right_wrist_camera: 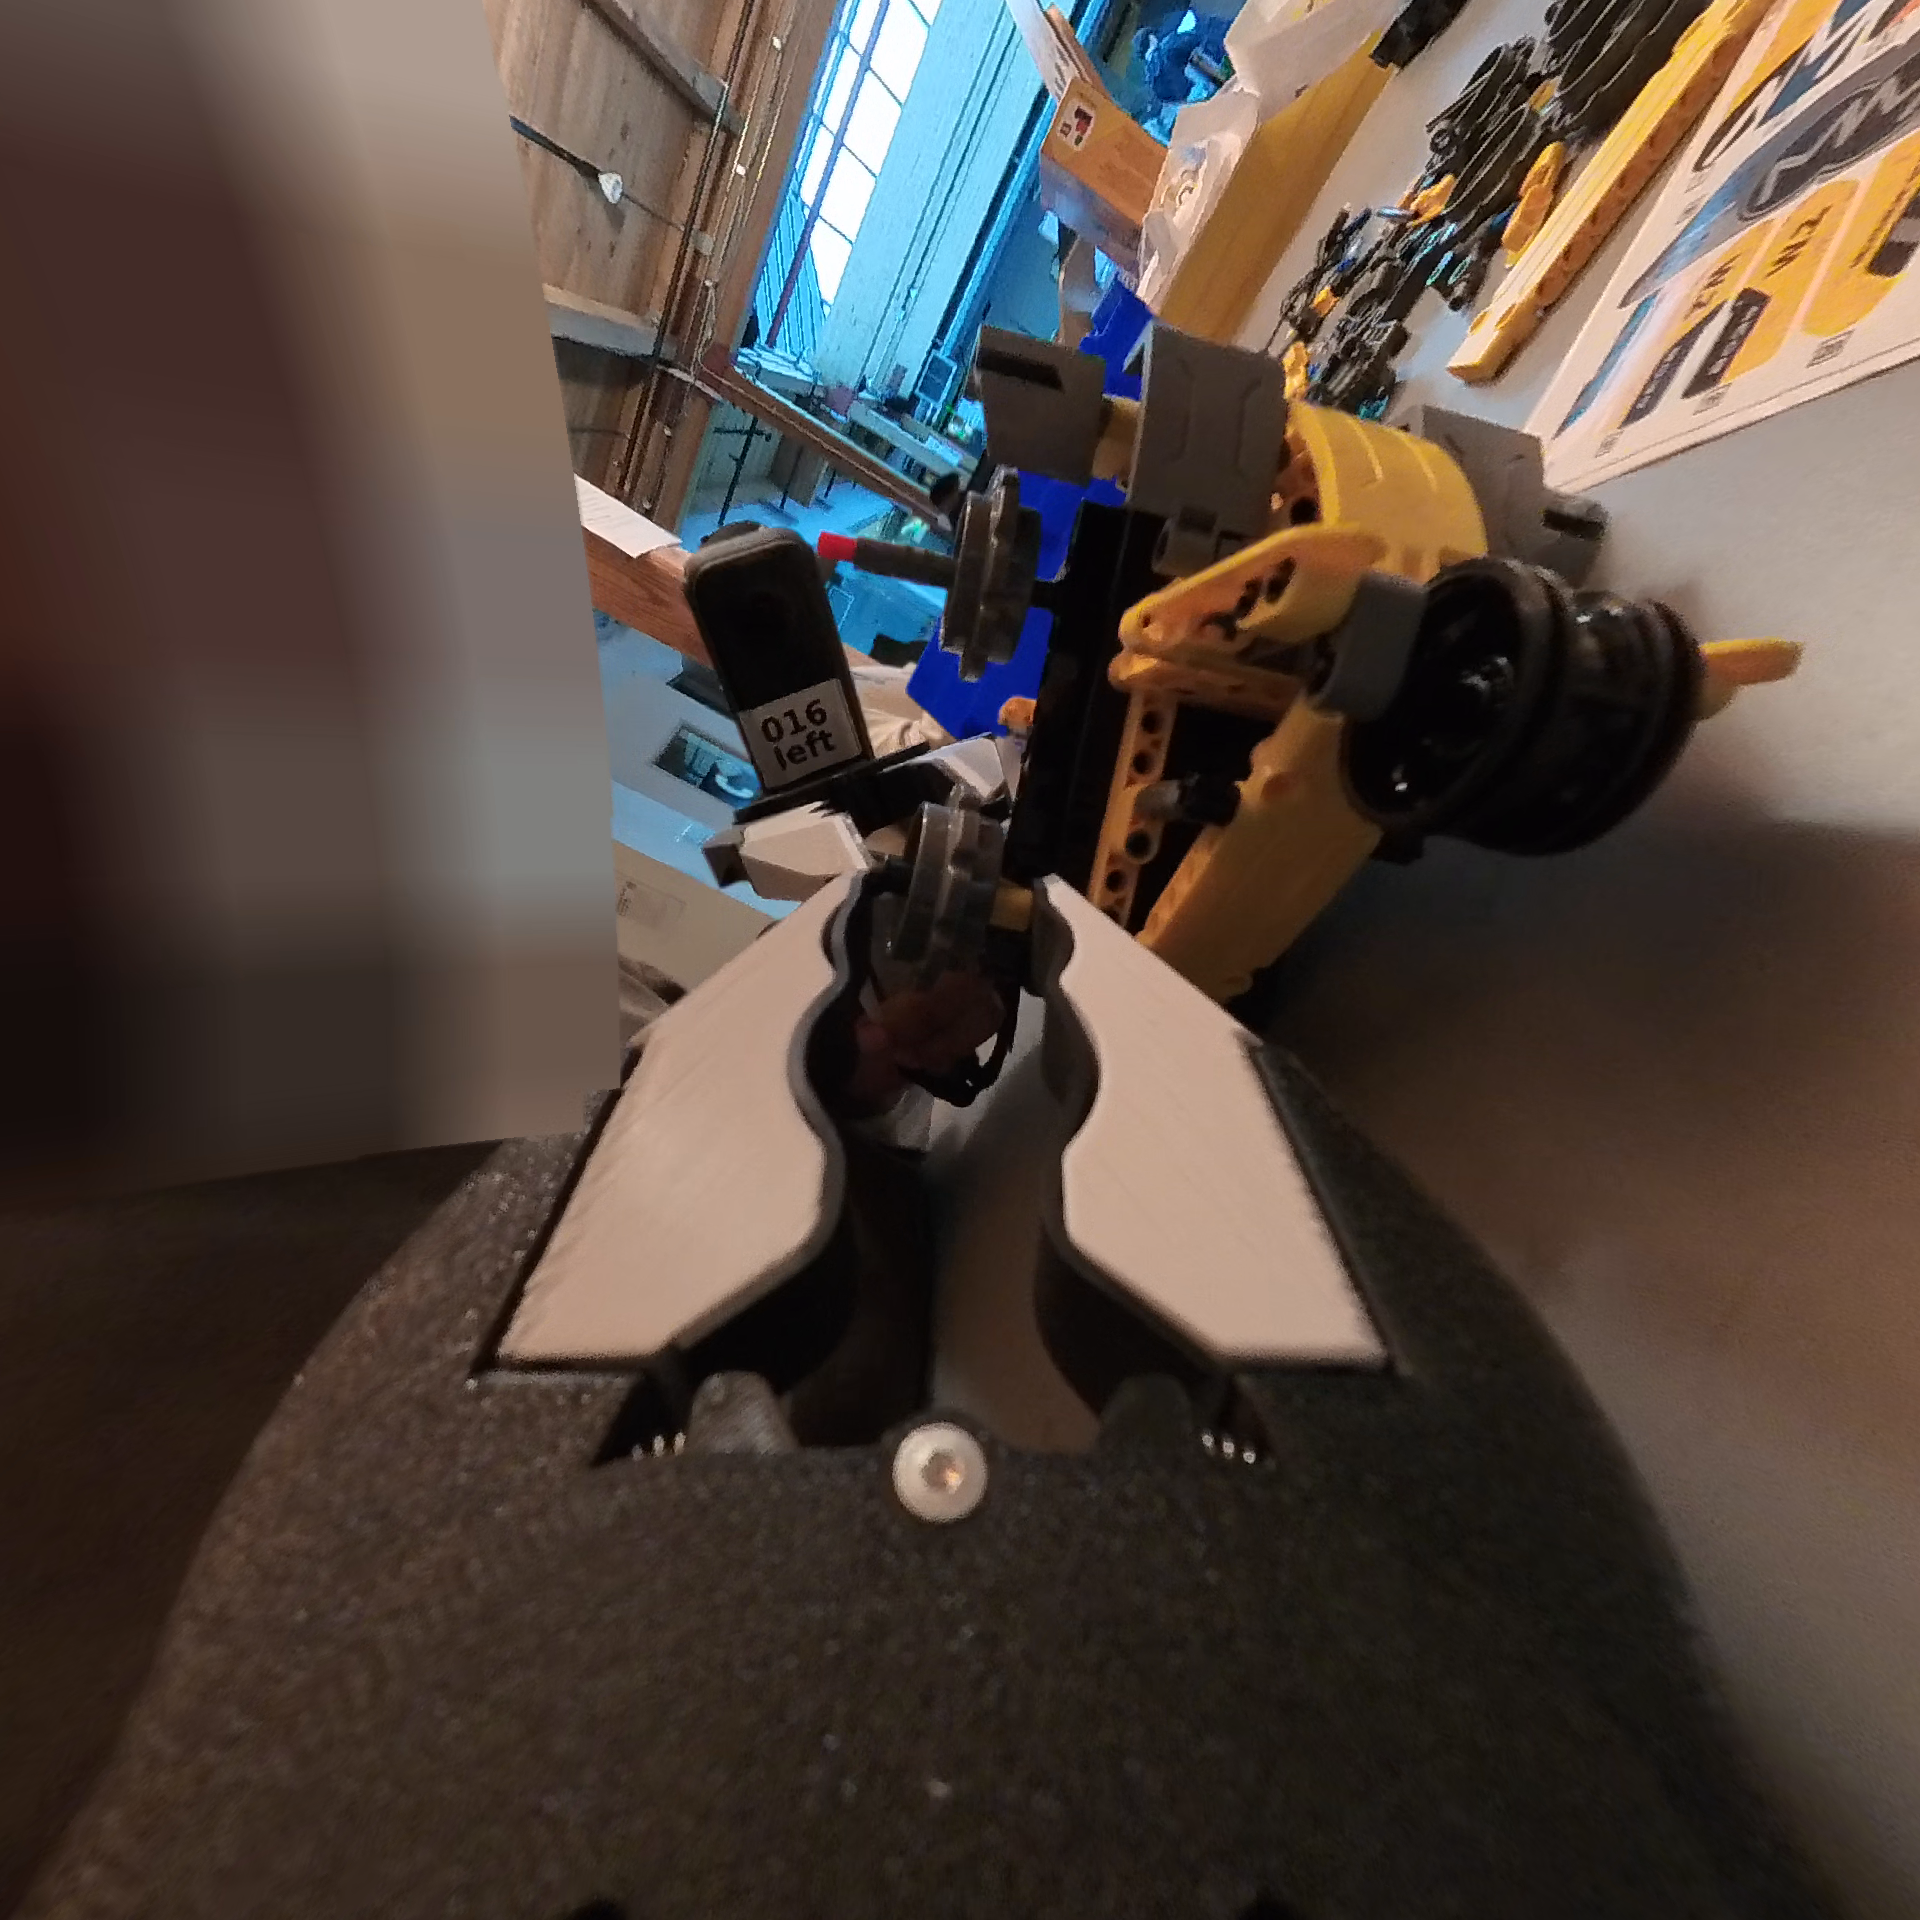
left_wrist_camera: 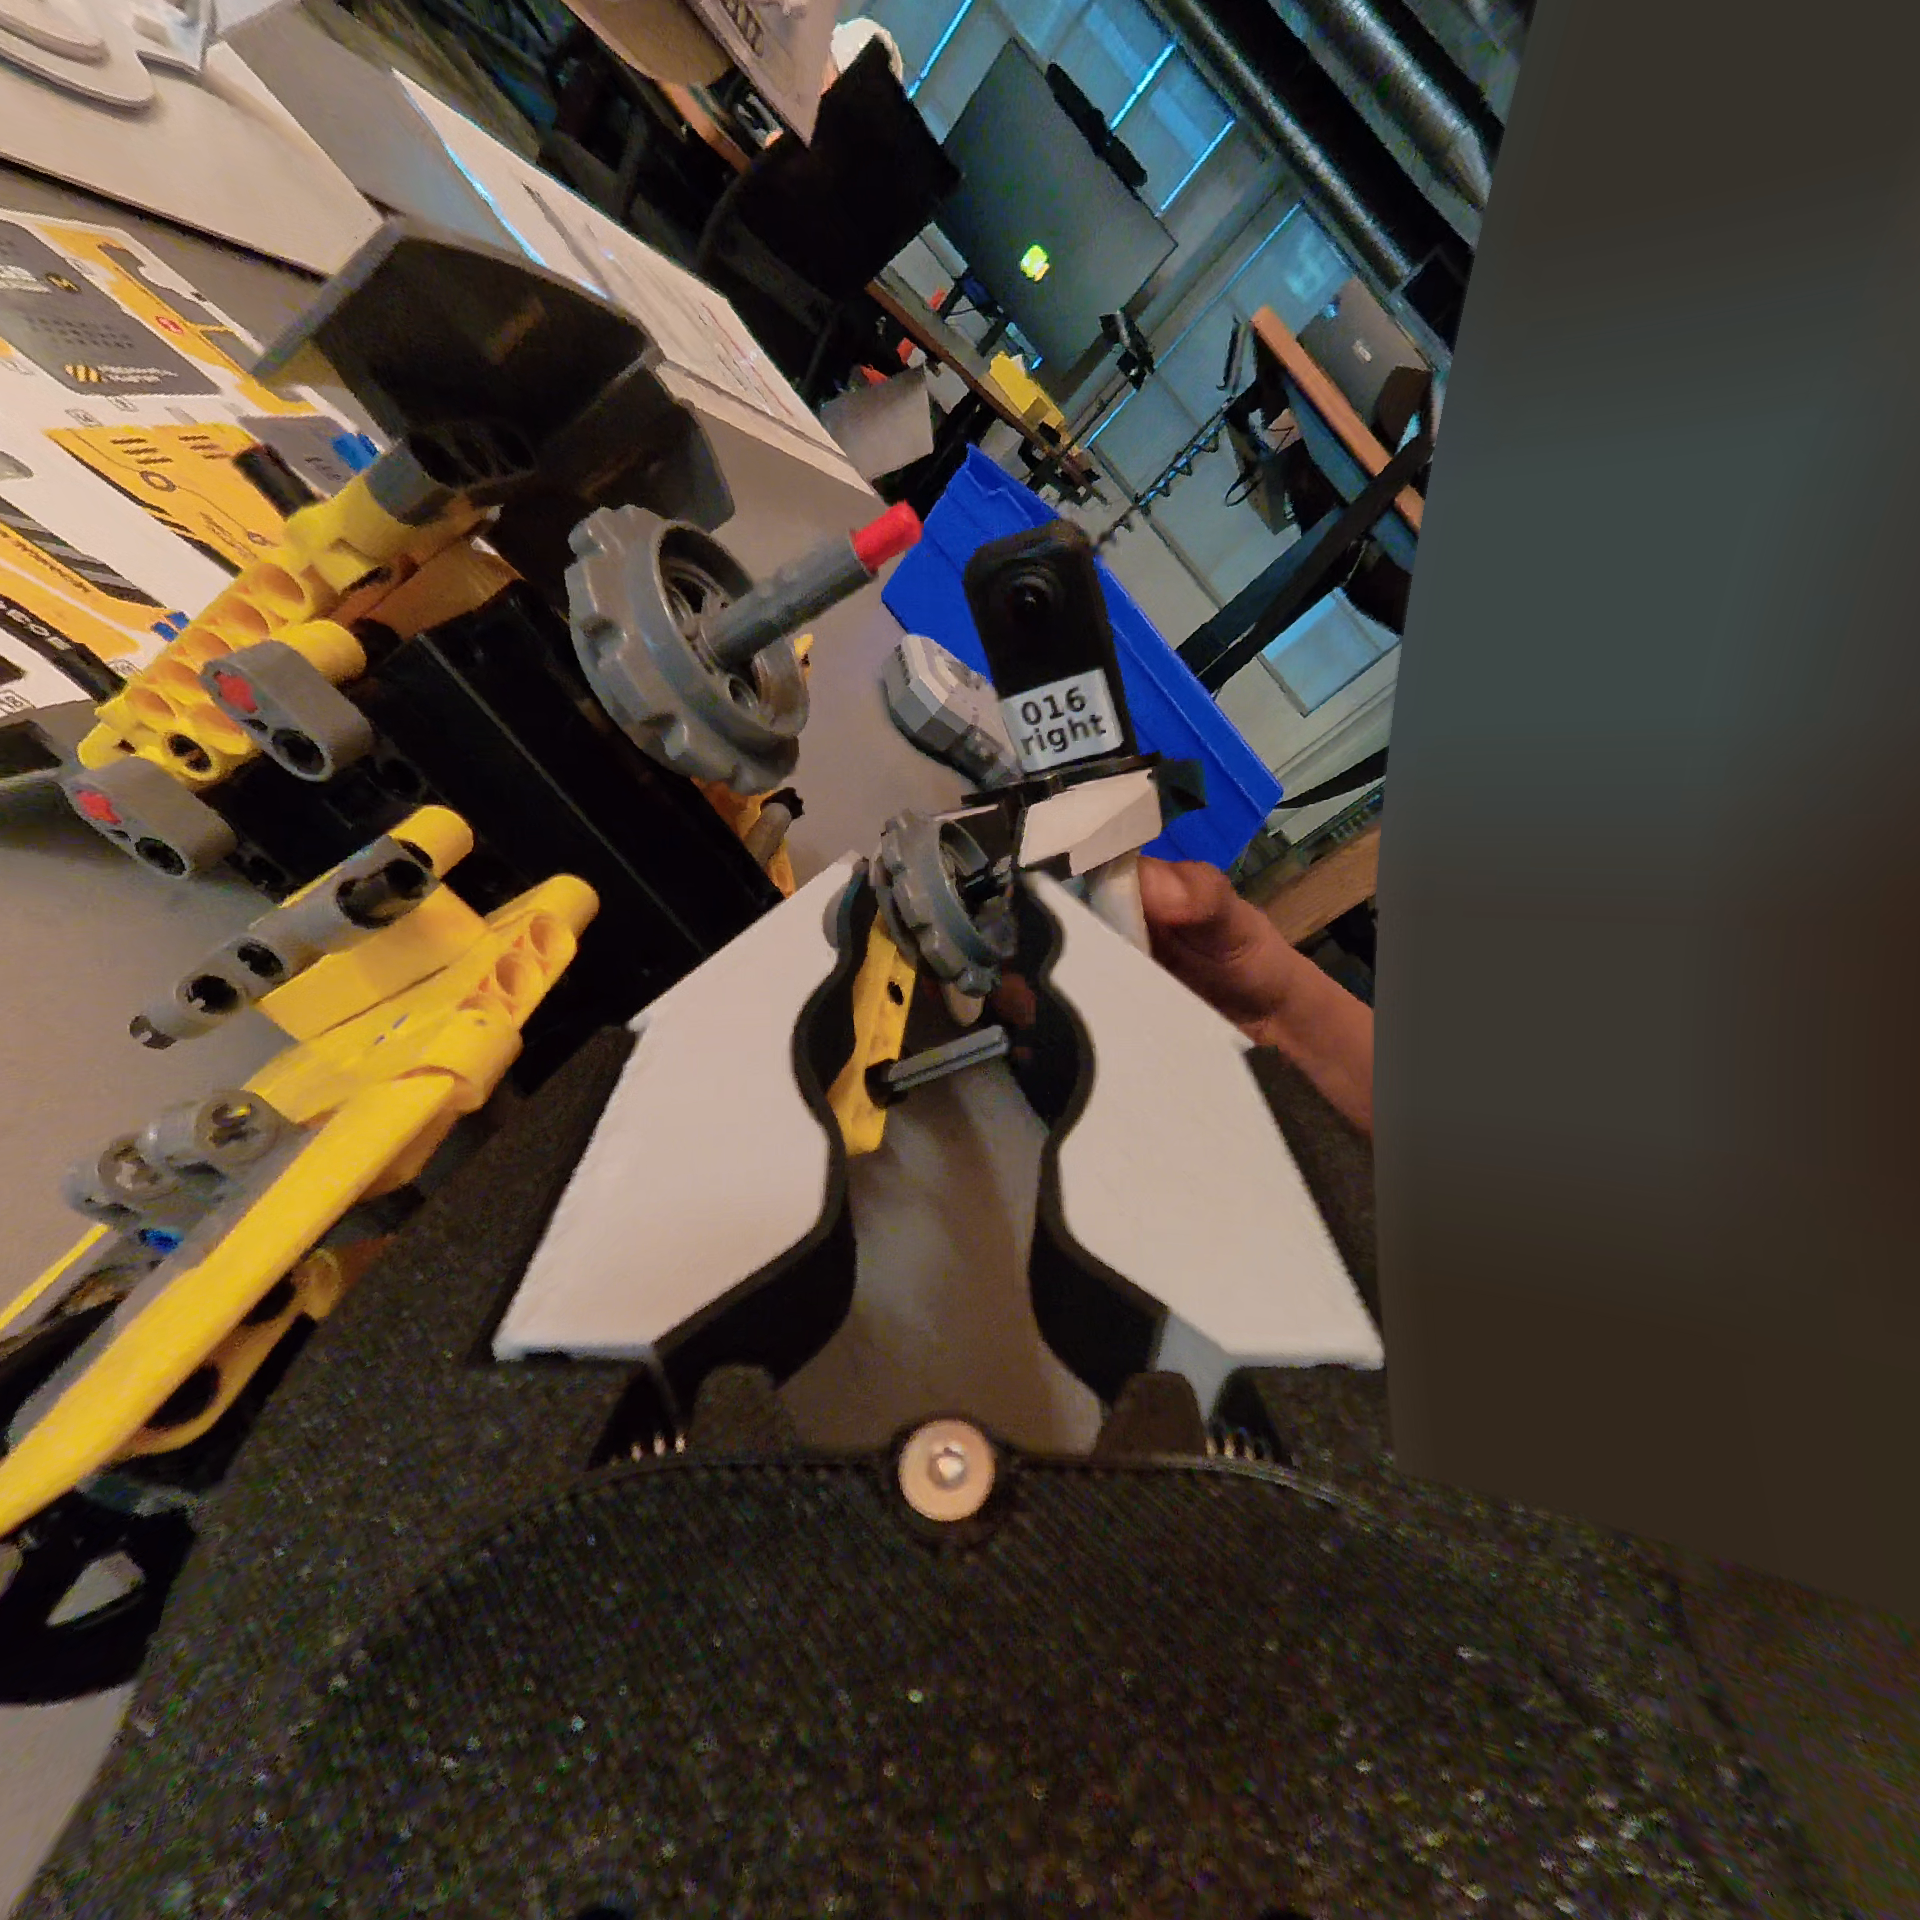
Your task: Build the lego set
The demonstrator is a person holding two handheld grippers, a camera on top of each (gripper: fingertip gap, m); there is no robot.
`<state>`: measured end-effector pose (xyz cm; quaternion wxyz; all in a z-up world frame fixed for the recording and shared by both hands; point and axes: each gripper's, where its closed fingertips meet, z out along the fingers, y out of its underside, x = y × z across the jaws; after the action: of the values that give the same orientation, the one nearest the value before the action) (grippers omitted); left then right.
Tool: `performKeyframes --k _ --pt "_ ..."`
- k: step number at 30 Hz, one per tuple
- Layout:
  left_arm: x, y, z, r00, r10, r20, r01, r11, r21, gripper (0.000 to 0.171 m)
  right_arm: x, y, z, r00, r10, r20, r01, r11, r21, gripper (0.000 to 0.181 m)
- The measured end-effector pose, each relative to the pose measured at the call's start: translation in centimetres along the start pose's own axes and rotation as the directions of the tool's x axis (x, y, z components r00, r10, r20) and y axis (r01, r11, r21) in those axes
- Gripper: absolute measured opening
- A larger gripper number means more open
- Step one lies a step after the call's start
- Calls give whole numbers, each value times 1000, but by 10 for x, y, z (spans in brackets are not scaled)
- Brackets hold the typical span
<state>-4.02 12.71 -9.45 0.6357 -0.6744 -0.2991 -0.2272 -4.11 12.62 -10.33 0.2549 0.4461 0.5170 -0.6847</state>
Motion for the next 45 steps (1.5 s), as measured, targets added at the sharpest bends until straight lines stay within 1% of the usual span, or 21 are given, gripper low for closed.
performKeyframes --k 1,3,5,8,11,13,15,18,21,23,25,28,31,33,35,38,41,45 --pt "2 -3 -2 1000 -24 -20 24 1000 12 35 0 0 0 1000 -2 -7 2 1000 7 30" --pt "1 -4 -7 999 -37 -7 37 999 22 38 1 -2 -4 999 -14 -35 15 1000 28 33" --pt "-1 -4 -13 999 21 38 -22 999 25 38 -1 -9 -13 998 -36 -55 40 997 71 34" --pt "5 -6 -24 989 135 64 -140 988 65 41 -7 -17 -27 993 -83 -80 92 989 120 35" --pt "12 -13 -39 971 220 91 -230 966 117 47 -15 -21 -34 973 -192 -128 205 973 102 38" --pt "10 -17 -48 962 236 136 -253 960 122 49 -21 -25 -34 942 -295 -161 310 948 76 37" --pt "9 -20 -55 957 242 159 -263 956 129 51 -26 -32 -33 892 -409 -190 425 904 48 39" --pt "3 -18 -64 938 264 223 -295 949 115 55 -30 -48 -33 779 -576 -249 597 802 11 41" --pt "-12 0 -68 901 301 311 -327 944 34 55 -24 -55 -31 644 -703 -302 725 687 -52 41" --pt "-17 14 -70 887 306 345 -321 947 -12 56 -20 -52 -29 576 -752 -319 775 627 -79 41" --pt "-19 22 -71 882 293 370 -303 952 -32 55 -18 -45 -28 546 -775 -318 798 597 -86 40" --pt "-22 21 -74 868 293 401 -308 951 -27 55 -11 -34 -29 527 -790 -313 809 579 -98 38" --pt "-28 22 -75 866 272 420 -284 958 -36 54 -11 -39 -32 517 -786 -340 815 573 -85 36" --pt "-31 20 -77 848 290 444 -301 952 -49 54 -7 -42 -34 510 -781 -361 811 576 -99 35" --pt "-35 17 -79 821 321 472 -331 942 -64 54 -2 -44 -37 481 -783 -395 815 565 -127 35" --pt "-37 18 -77 814 332 476 -333 939 -85 53 3 -47 -40 440 -789 -429 824 545 -158 35" --pt "-41 20 -76 813 321 485 -314 944 -98 50 6 -46 -38 430 -791 -435 821 543 -177 36" --pt "-42 14 -76 803 325 500 -331 940 -79 49 10 -45 -37 434 -789 -434 810 553 -195 40"
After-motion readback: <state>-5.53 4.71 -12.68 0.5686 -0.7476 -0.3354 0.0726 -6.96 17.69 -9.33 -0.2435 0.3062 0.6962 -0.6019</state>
